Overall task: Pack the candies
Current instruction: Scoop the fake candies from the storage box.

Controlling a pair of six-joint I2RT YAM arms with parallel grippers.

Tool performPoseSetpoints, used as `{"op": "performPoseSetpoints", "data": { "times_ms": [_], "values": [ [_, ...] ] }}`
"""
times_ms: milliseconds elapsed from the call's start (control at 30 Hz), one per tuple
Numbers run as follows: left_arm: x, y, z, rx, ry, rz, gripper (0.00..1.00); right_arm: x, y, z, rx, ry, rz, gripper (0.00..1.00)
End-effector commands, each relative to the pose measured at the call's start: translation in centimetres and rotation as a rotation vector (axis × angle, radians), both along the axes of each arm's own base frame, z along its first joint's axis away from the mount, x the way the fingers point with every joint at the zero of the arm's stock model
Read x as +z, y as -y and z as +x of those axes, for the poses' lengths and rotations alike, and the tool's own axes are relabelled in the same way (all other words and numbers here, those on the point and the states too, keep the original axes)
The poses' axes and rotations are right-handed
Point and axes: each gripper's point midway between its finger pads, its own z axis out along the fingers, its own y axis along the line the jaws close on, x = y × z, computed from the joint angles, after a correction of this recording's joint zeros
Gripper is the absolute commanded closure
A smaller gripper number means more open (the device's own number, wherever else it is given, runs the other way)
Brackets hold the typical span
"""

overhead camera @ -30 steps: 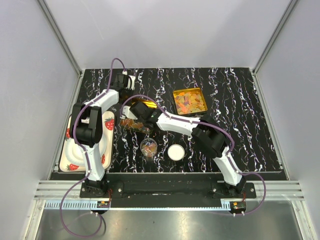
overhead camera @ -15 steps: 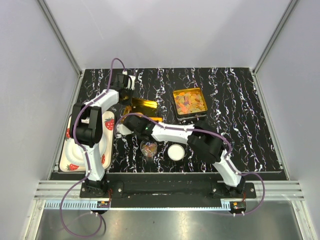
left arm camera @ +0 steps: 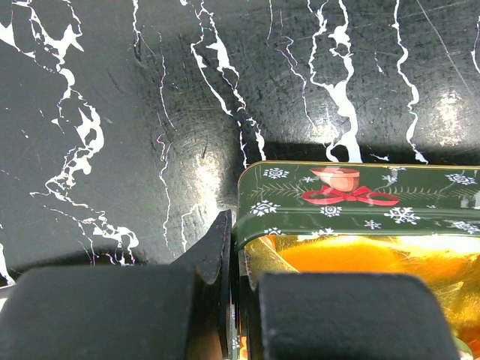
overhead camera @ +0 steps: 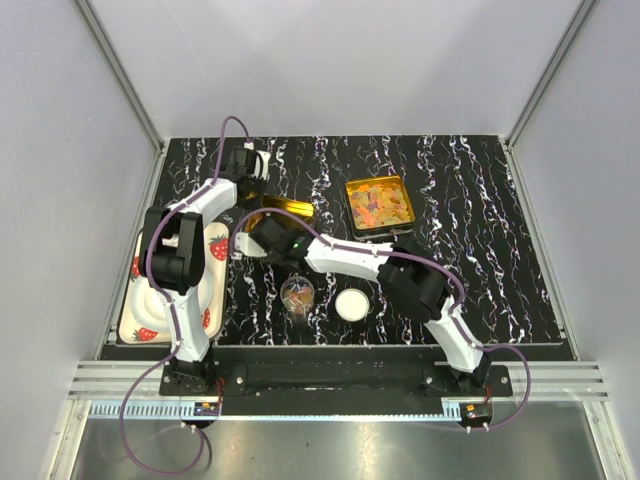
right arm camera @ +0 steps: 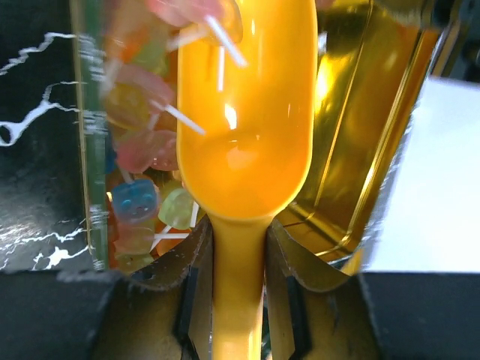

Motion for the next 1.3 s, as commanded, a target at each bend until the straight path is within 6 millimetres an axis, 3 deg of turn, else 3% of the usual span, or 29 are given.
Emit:
{"op": "performPoseSetpoints", "data": {
  "times_ms": [0,433,567,900,1267],
  "values": [
    [2.8,0.4,1.5,-0.005,0.101,-0.027,1.0,1.2,0.3,1.7,-0.135,-0.084,0.186,1.0],
    [2.8,0.3,1.6,-0.004,0.101,-0.023,1.0,2.0,1.8,2.0,-0.22,-0.211,0.347,1.0],
    [3.0,0.3,1.6,-0.004,0.105,-0.022,1.0,2.6,2.0,1.1,-0.191,-0.251,0.373,1.0],
    [2.8,0.3,1.6,-0.004,0.103,-0.022,1.0,6.4,3.5,-1.8,-0.097,-0.286,0.408,1.0],
    [2.9,0.1,1.6,-0.003,0.106,-0.013,1.0,8.2,4.6,-3.8,-0.04,-0.317,0.423,1.0]
  ]
}}
